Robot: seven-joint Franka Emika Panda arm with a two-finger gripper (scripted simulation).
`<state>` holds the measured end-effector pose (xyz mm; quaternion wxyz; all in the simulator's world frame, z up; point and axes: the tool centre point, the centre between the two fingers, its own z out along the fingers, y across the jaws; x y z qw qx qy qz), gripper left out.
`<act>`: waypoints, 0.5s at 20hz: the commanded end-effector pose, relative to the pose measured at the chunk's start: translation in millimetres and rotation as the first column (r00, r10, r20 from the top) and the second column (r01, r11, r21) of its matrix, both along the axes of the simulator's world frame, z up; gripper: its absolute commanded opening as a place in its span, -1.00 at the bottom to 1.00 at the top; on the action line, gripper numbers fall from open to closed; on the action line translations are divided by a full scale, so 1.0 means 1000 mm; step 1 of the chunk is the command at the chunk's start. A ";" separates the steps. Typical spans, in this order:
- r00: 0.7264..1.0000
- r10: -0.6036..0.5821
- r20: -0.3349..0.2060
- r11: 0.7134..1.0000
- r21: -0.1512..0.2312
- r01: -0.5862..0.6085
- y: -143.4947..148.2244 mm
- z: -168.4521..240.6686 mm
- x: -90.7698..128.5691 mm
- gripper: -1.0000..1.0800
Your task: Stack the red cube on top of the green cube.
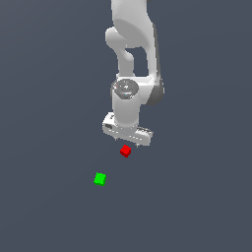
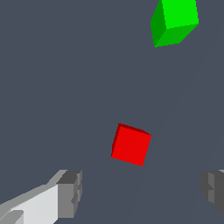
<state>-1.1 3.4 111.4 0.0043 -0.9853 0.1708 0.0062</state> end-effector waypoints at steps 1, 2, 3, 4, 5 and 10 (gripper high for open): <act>0.998 -0.069 0.003 0.998 -0.003 0.069 -0.001 -0.010 0.000 0.92; 0.996 -0.094 0.004 0.996 -0.004 0.094 -0.001 -0.014 0.000 0.92; 0.993 -0.117 0.005 0.993 -0.005 0.117 -0.002 -0.017 0.001 0.92; 0.990 -0.138 0.005 0.990 -0.006 0.138 -0.002 -0.020 0.001 0.92; 0.987 -0.158 0.006 0.987 -0.007 0.158 -0.002 -0.023 0.001 0.92; 0.972 -0.236 0.009 0.972 -0.010 0.236 -0.004 -0.035 0.001 0.92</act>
